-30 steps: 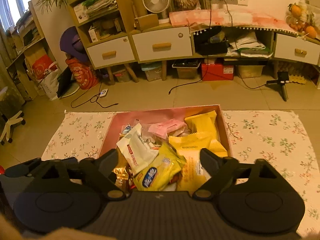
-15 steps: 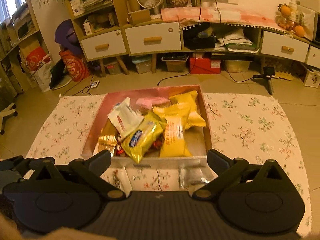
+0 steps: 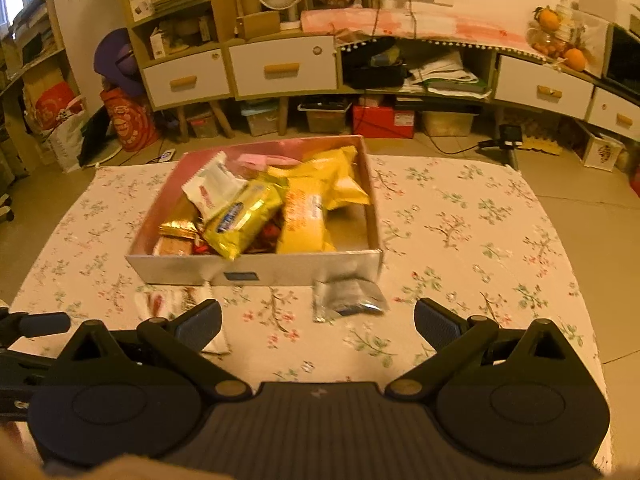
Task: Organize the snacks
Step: 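Withdraw both tools from the box toward the pecan packet and silver sachet, then grasp pecan snack packet with left tool while right tool grasps silver sachet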
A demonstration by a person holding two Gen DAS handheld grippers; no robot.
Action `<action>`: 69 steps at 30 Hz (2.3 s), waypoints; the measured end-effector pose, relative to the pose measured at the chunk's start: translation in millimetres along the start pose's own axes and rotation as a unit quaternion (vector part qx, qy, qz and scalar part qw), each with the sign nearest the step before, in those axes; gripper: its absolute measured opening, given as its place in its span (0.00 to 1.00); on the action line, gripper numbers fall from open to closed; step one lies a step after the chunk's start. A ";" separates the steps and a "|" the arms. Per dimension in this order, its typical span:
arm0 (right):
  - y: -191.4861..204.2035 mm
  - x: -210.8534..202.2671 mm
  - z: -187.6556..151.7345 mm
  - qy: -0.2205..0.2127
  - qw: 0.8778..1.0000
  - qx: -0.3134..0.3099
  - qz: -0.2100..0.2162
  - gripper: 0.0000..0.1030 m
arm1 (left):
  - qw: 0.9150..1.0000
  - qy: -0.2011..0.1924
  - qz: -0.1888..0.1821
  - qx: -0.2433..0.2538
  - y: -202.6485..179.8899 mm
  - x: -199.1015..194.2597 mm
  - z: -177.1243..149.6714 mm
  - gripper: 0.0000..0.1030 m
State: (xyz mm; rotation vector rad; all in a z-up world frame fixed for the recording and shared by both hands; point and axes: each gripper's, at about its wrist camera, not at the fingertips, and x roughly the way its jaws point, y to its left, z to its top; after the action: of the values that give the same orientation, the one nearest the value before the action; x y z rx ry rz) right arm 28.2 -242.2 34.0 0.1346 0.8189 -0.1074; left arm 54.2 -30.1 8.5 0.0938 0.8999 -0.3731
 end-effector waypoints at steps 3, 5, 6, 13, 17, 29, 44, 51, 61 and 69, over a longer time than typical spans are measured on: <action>-5.2 5.4 -10.0 0.005 1.000 -0.017 -0.010 1.00 | 1.000 0.004 0.005 -0.003 -3.6 4.7 -5.4 0.93; -8.9 10.6 -15.0 0.009 0.999 -0.031 -0.020 1.00 | 1.000 0.000 0.010 -0.009 -5.3 7.4 -7.4 0.93; -11.0 13.4 -16.9 0.010 0.999 -0.034 -0.024 1.00 | 1.000 -0.002 0.011 -0.016 -6.0 9.3 -8.1 0.93; -31.3 31.6 -26.2 0.019 0.999 -0.029 -0.033 1.00 | 0.999 -0.010 0.008 -0.051 -13.6 27.0 -7.2 0.93; -40.4 39.1 -25.0 0.016 0.999 -0.015 -0.034 1.00 | 0.997 -0.013 0.006 -0.074 -16.4 36.3 -4.5 0.92; -33.8 66.5 -19.5 0.016 1.000 -0.003 -0.020 1.00 | 0.996 -0.021 0.011 -0.083 -25.9 57.2 1.1 0.76; -19.8 75.3 -17.1 -0.024 0.999 -0.010 -0.033 0.86 | 0.997 -0.014 0.005 -0.081 -11.5 61.9 0.5 0.47; -14.5 70.0 -14.6 -0.029 0.999 -0.034 -0.004 0.52 | 0.997 -0.010 0.003 -0.077 -10.8 60.8 1.4 0.46; -9.1 64.3 -11.1 -0.007 0.998 -0.059 0.021 0.36 | 0.998 -0.003 -0.008 -0.062 -11.7 57.4 0.8 0.44; -12.5 56.3 -5.9 0.018 0.998 -0.048 0.038 0.36 | 0.997 0.006 -0.030 -0.072 -3.5 50.0 3.3 0.44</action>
State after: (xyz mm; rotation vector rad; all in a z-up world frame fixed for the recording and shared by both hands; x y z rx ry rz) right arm 60.3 -256.0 -12.2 0.0761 0.8519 0.0058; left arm 83.6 -48.1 -28.2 -0.0640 0.9401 -0.3618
